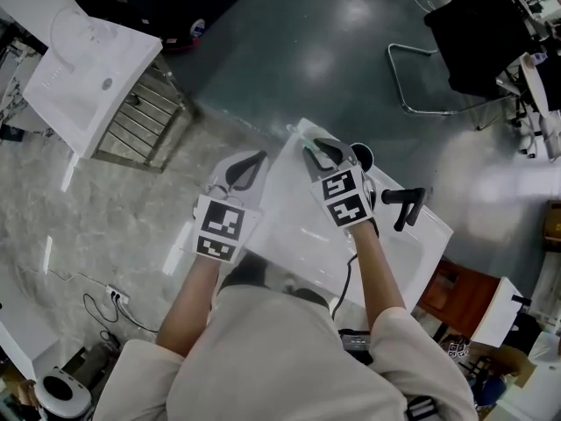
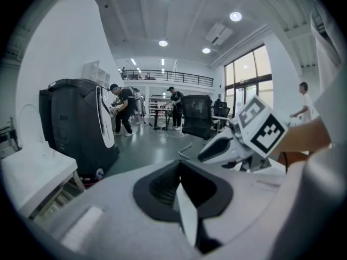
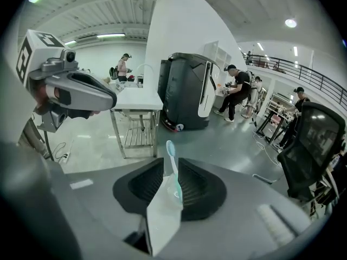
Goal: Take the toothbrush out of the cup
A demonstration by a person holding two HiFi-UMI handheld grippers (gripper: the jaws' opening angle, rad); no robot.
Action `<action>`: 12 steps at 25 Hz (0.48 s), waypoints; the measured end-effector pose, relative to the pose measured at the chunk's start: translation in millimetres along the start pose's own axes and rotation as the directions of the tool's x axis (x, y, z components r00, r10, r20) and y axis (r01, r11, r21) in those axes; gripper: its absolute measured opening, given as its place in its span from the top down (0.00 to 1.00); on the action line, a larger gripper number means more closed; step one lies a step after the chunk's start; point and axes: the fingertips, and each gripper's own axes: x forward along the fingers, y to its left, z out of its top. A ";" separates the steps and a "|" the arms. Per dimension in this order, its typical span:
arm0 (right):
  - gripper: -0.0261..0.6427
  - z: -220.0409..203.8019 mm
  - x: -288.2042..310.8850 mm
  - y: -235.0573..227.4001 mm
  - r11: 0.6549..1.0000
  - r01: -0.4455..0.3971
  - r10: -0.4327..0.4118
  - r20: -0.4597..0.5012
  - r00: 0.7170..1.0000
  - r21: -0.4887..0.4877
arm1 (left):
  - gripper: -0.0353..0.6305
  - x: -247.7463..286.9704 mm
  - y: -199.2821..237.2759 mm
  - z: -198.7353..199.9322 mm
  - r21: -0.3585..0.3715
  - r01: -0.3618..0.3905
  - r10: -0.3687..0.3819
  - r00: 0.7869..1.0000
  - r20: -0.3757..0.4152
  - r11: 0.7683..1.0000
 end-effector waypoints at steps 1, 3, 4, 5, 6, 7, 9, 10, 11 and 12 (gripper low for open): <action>0.83 -1.2 4.9 -0.6 1.000 0.000 0.000 -0.009 1.000 0.000 | 0.95 3.2 3.2 -1.7 -0.002 0.004 -0.004 1.000 -0.002 1.000; 0.83 -4.5 12.7 -2.3 1.000 0.001 -0.001 -0.028 1.000 0.002 | 0.95 9.0 8.1 -4.5 -0.008 0.012 -0.012 1.000 -0.007 1.000; 0.83 -5.5 16.2 -3.0 1.000 0.002 -0.002 -0.037 0.999 0.004 | 0.95 11.4 10.7 -5.7 -0.010 0.017 -0.017 1.000 -0.009 1.000; 0.83 -6.1 19.9 -3.6 1.000 0.004 -0.004 -0.044 0.999 0.005 | 0.95 13.4 13.4 -7.0 -0.012 0.020 -0.021 1.000 -0.011 1.000; 0.83 -6.9 24.0 -4.3 1.000 0.007 -0.007 -0.053 0.999 0.000 | 0.95 15.3 16.3 -8.5 -0.012 0.023 -0.024 1.000 -0.014 1.000; 0.83 -7.8 28.6 -4.7 1.000 0.008 -0.009 -0.062 0.998 -0.013 | 0.95 17.4 19.2 -10.3 -0.014 0.026 -0.026 1.000 -0.017 1.000; 0.81 -9.7 39.2 -4.3 0.998 0.002 -0.007 -0.078 0.997 -0.059 | 0.95 22.3 25.1 -14.3 -0.019 0.029 -0.029 0.999 -0.023 0.999; 0.81 -11.2 44.4 -3.4 0.996 -0.002 -0.006 -0.089 0.996 -0.086 | 0.95 24.8 27.9 -16.5 -0.023 0.031 -0.031 0.999 -0.026 0.999; 0.81 -12.9 48.9 -2.4 0.994 -0.004 -0.006 -0.101 0.995 -0.108 | 0.95 27.0 30.0 -18.8 -0.027 0.034 -0.035 0.999 -0.029 0.999; 0.81 -14.5 52.7 -1.5 0.992 -0.006 -0.008 -0.111 0.994 -0.123 | 0.95 28.9 31.7 -21.0 -0.031 0.038 -0.039 0.999 -0.032 0.999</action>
